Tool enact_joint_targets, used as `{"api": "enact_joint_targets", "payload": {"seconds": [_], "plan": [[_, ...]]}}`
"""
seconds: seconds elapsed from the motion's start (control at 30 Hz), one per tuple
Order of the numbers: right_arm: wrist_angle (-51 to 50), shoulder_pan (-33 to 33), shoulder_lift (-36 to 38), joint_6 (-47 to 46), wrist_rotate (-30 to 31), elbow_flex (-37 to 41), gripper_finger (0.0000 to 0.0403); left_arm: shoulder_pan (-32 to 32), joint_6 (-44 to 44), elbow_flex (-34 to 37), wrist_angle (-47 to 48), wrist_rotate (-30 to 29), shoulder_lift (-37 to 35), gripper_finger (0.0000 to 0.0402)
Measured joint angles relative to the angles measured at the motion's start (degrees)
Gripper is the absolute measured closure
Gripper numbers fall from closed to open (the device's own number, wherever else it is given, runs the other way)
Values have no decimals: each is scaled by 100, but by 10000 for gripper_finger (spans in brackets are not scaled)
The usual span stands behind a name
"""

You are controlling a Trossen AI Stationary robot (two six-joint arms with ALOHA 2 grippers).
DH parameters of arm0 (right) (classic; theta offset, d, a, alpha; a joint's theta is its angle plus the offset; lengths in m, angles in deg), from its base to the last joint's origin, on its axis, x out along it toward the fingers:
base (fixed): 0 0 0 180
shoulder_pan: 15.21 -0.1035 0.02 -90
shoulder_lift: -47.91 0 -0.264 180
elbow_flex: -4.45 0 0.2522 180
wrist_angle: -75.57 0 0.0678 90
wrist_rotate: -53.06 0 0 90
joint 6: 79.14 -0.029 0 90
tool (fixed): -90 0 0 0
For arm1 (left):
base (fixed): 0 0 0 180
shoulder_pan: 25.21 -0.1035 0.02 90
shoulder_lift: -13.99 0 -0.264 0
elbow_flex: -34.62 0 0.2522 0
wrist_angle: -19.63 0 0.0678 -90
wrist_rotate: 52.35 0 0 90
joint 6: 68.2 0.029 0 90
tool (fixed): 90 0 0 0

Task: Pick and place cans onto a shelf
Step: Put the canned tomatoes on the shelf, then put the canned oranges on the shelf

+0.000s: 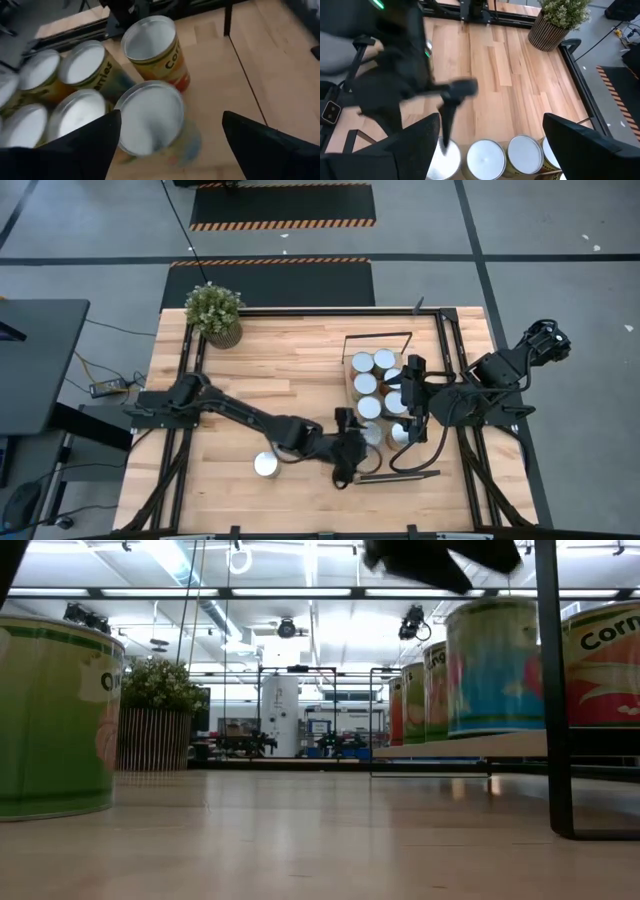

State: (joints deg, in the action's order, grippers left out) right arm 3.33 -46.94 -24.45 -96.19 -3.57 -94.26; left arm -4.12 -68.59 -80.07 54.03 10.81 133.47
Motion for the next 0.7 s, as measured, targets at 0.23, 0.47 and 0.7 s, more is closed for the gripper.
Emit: {"api": "enact_joint_targets", "payload": {"seconds": [0.23, 0.47, 0.7], "plan": [[15, 0, 0, -23, -1, 0, 41, 373, -364, 0, 1236, -483, -589, 56], [15, 0, -2, -42, -1, 0, 41, 806, -1889, 0, 3103, 459, -886, 56], [38, -50, -141, -98, 3, -2, 41, 1551, -3222, 7, 4286, 581, -1015, 56]]}}
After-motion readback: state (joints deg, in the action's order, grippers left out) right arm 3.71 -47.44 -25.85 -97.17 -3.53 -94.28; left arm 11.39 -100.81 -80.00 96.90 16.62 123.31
